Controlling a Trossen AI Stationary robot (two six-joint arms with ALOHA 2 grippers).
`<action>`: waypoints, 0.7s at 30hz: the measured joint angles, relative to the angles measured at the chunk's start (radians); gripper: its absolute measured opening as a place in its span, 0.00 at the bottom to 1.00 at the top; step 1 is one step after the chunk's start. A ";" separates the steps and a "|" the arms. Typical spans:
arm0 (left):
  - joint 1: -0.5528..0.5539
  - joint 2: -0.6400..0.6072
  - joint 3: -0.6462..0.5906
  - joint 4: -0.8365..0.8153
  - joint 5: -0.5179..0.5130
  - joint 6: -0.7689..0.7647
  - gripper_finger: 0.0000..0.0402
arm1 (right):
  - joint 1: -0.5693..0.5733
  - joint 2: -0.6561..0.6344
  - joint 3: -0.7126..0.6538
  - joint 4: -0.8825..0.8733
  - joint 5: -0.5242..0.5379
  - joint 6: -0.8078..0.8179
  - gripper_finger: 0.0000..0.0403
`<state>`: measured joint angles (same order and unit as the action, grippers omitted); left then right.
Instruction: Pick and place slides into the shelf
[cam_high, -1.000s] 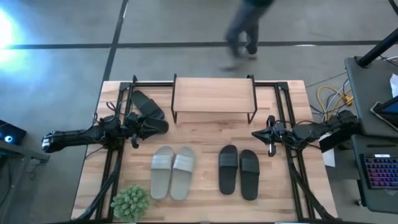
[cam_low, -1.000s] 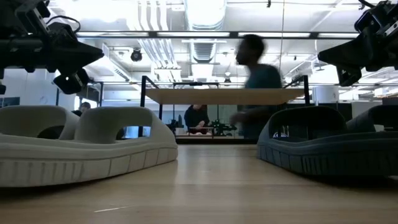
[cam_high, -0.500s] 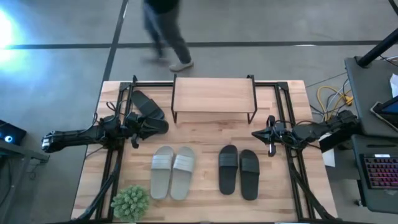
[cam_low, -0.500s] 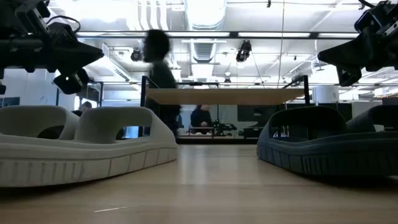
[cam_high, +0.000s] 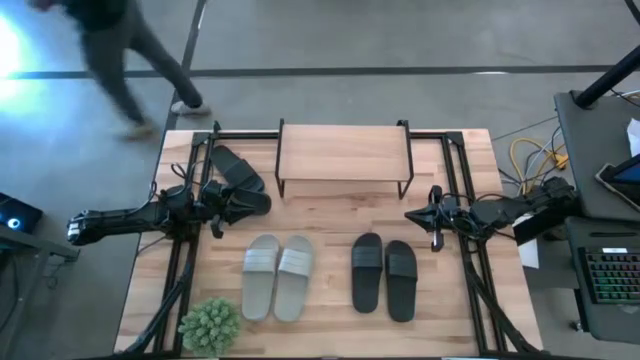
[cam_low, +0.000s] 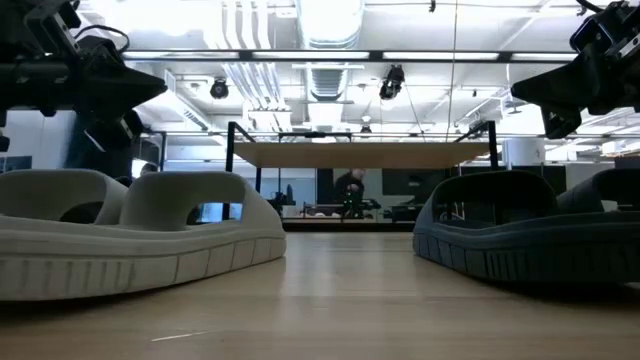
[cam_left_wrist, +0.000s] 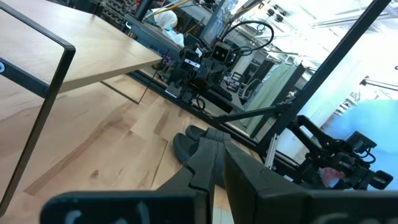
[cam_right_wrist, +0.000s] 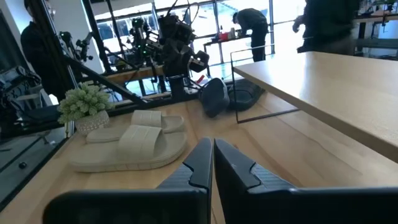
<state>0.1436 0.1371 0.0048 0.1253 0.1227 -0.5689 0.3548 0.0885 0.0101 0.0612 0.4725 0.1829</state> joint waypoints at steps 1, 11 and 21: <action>0.000 0.000 0.000 0.000 0.000 0.000 0.04 | 0.000 0.000 0.000 0.000 0.000 0.000 0.02; 0.000 0.000 0.000 0.000 0.000 0.000 0.04 | 0.000 0.000 0.000 0.079 -0.002 0.060 0.02; 0.000 0.000 0.000 0.000 0.000 0.000 0.04 | -0.002 0.004 0.000 0.287 0.075 0.575 0.02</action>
<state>0.1432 0.1371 0.0048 0.1250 0.1226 -0.5689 0.3523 0.0929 0.0099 0.3487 0.5476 0.7581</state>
